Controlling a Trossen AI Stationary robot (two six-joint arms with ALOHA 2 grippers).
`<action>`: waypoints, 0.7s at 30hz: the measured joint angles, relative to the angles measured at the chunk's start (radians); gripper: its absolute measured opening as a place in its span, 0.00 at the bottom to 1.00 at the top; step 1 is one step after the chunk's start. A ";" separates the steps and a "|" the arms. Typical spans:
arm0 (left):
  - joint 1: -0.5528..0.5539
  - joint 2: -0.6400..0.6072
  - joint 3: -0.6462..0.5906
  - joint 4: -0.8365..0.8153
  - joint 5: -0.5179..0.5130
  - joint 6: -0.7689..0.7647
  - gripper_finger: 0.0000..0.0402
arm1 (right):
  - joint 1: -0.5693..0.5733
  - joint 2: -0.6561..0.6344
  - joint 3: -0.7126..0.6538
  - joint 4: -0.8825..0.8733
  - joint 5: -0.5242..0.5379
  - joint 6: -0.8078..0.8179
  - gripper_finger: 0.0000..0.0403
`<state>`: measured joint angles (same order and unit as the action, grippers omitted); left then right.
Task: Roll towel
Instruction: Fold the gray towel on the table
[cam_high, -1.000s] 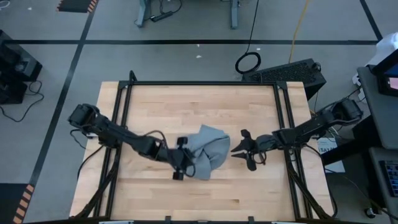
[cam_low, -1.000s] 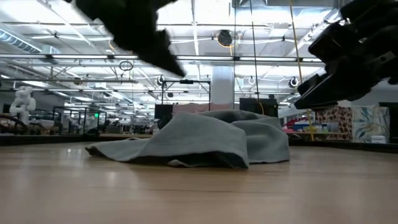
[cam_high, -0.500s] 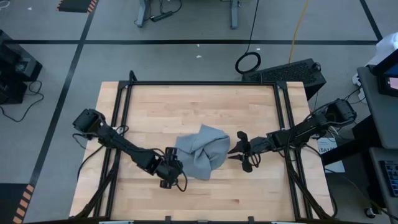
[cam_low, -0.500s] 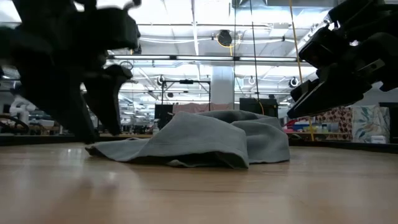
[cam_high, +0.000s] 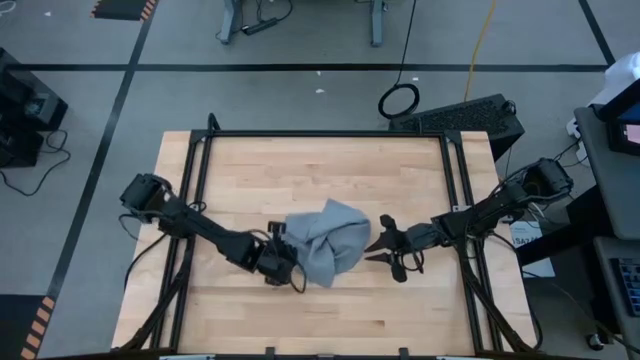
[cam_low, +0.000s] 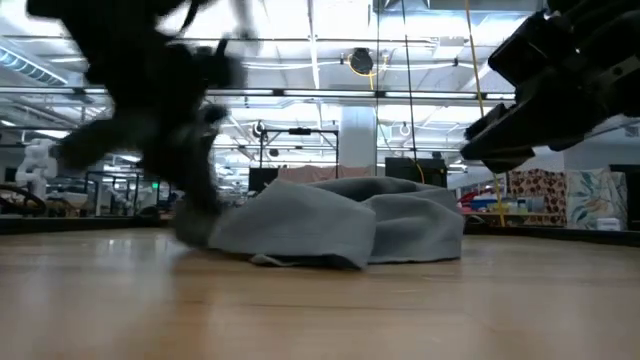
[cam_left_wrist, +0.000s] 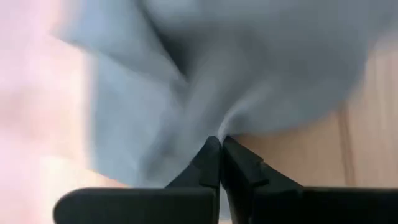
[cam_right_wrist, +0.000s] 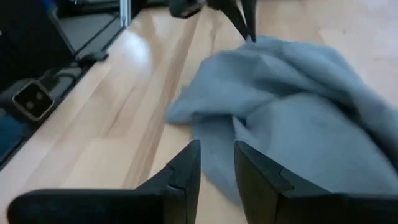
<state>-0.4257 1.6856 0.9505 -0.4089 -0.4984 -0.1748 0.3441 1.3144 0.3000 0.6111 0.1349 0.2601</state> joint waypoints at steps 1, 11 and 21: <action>0.002 -0.025 0.010 0.007 -0.034 0.001 0.04 | 0.002 0.000 0.000 0.019 0.013 -0.008 0.22; 0.062 -0.248 0.041 0.010 -0.346 0.030 0.02 | 0.019 0.044 0.010 0.071 0.076 -0.015 0.22; 0.169 -0.289 0.042 -0.043 -0.481 -0.049 0.02 | 0.038 0.333 0.165 0.046 0.076 -0.053 0.22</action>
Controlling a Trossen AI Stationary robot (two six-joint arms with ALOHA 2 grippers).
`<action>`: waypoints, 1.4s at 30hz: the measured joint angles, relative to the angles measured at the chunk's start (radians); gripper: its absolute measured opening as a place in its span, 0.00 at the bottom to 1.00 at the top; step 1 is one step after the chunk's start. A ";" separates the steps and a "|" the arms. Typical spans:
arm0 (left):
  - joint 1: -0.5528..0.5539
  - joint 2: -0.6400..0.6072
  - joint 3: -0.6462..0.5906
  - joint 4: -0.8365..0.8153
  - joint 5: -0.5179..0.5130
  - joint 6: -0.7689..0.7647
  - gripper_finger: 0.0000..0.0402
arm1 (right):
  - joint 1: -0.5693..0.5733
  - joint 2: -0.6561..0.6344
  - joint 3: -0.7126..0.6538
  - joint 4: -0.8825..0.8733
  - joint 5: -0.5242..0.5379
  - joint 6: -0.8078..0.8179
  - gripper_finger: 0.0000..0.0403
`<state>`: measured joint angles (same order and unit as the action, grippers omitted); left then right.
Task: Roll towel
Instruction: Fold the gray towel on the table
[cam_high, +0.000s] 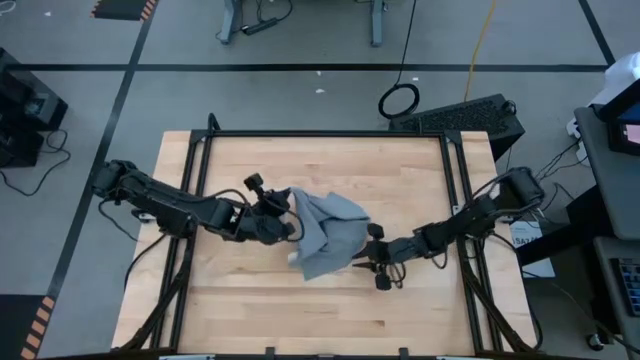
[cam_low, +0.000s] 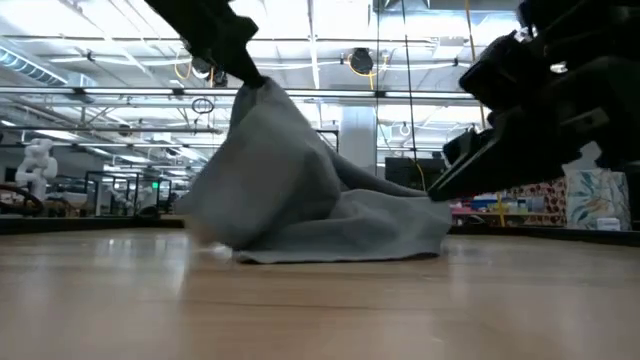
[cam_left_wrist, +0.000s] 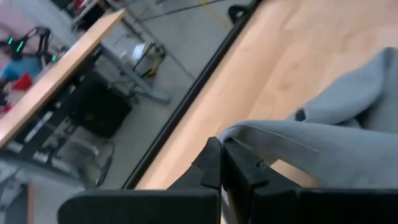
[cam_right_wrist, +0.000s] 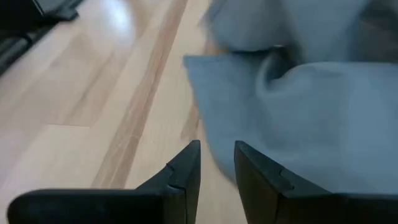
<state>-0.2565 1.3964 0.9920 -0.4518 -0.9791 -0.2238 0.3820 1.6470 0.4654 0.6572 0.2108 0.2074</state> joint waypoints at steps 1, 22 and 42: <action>0.008 0.000 0.000 -0.026 0.000 -0.029 0.02 | 0.000 0.024 0.024 -0.005 0.001 -0.010 0.22; 0.014 0.000 0.000 -0.315 0.017 -0.320 0.02 | -0.028 0.176 0.220 -0.363 0.062 0.037 0.08; 0.014 0.000 -0.095 -0.362 0.195 -0.336 0.02 | -0.020 -0.205 0.212 -1.105 -0.270 -0.024 0.01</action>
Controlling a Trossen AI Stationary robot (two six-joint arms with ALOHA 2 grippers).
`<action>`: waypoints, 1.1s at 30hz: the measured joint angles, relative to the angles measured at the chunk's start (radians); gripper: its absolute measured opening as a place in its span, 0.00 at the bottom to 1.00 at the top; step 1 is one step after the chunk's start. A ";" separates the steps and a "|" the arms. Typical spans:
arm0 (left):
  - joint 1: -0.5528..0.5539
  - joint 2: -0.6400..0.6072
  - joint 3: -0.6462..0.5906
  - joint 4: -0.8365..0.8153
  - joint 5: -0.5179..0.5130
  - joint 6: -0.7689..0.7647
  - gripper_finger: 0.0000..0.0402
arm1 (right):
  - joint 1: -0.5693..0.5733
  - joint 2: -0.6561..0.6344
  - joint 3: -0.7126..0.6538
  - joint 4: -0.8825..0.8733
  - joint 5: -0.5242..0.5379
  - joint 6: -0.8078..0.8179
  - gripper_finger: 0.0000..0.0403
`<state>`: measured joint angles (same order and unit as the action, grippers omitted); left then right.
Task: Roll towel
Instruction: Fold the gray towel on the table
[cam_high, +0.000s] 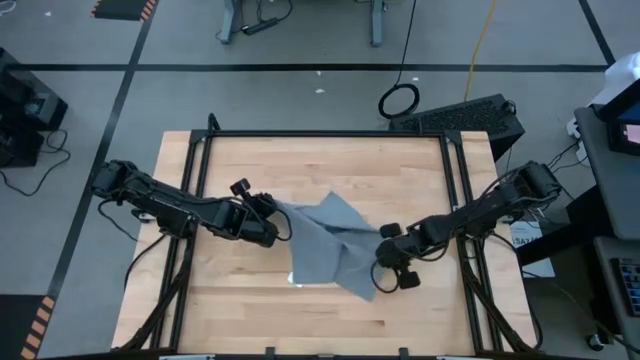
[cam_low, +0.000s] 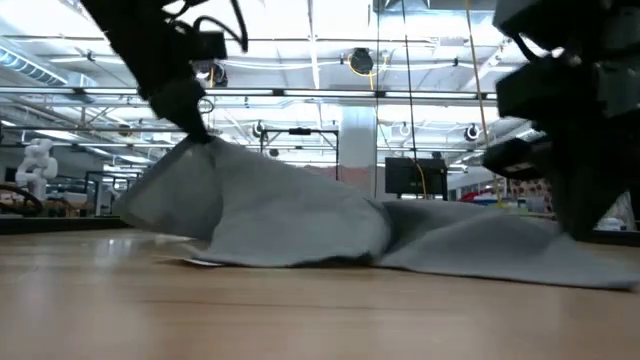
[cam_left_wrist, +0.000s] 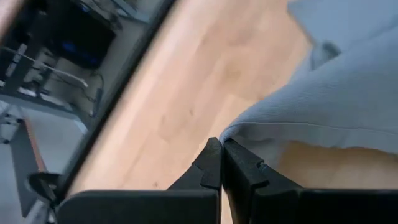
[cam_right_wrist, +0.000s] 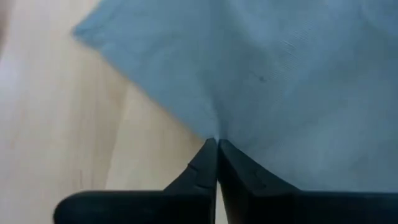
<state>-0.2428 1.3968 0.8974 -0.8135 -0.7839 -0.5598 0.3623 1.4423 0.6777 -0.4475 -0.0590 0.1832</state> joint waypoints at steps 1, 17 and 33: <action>-0.001 0.000 -0.009 0.002 0.005 -0.011 0.02 | 0.001 -0.004 0.000 -0.029 0.000 0.024 0.02; 0.006 0.000 -0.028 -0.049 -0.121 0.078 0.19 | 0.150 -0.011 0.000 -0.122 0.005 0.264 0.12; -0.208 0.003 -0.028 0.229 0.237 0.024 0.62 | 0.373 -0.004 0.002 0.264 0.279 0.446 0.23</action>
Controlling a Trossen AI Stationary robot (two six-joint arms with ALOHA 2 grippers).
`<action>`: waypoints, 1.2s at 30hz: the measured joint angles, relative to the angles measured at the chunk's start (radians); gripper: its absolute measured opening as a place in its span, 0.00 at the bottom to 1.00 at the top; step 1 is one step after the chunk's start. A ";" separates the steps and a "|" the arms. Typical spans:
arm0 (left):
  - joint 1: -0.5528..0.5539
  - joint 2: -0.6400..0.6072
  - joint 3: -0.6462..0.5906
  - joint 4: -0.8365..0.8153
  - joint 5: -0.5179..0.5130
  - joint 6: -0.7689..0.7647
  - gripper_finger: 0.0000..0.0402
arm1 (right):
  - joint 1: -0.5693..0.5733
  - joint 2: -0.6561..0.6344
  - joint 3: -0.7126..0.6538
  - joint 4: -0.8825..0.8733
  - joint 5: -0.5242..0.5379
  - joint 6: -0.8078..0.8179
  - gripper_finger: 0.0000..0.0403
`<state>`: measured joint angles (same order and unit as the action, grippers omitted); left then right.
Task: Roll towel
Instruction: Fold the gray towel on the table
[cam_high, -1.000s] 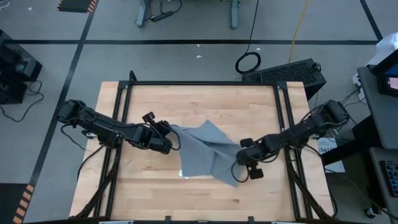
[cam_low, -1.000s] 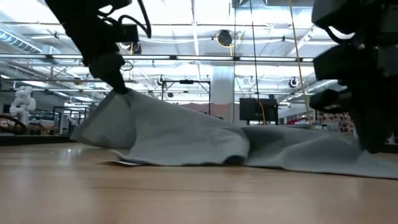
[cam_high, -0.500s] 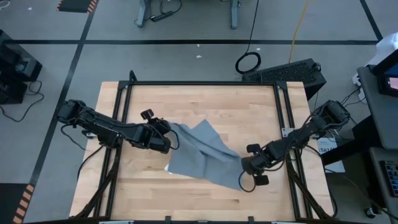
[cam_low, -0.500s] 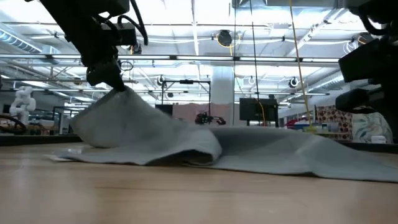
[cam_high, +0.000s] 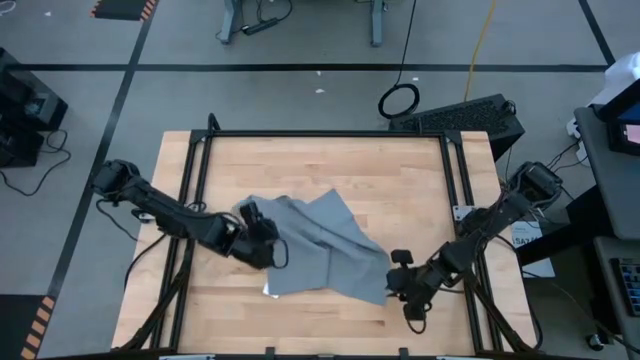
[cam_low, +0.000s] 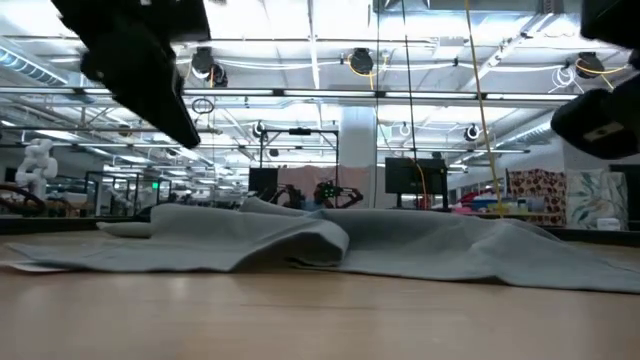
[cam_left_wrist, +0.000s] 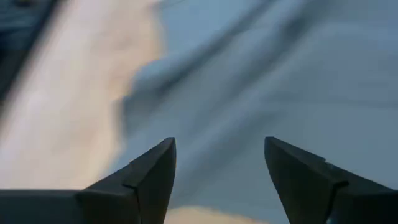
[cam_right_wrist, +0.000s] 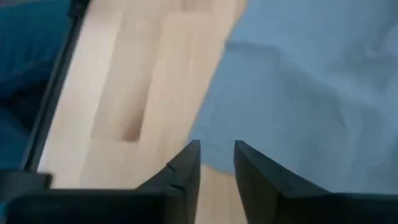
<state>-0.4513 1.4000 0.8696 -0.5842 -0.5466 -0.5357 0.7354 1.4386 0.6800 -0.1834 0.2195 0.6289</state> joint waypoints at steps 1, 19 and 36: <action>-0.025 0.009 0.000 0.048 0.028 0.009 0.62 | 0.015 0.008 0.000 0.008 0.023 0.000 0.26; -0.266 0.332 0.001 0.558 0.078 -0.009 0.63 | 0.066 0.265 0.002 0.250 0.076 0.006 0.46; -0.286 0.472 0.008 0.443 0.117 -0.218 0.34 | 0.079 0.235 0.000 0.173 0.058 0.026 0.03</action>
<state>-0.7371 1.8725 0.8776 -0.1411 -0.4291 -0.7539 0.8143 1.6738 0.6800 -0.0101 0.2775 0.6551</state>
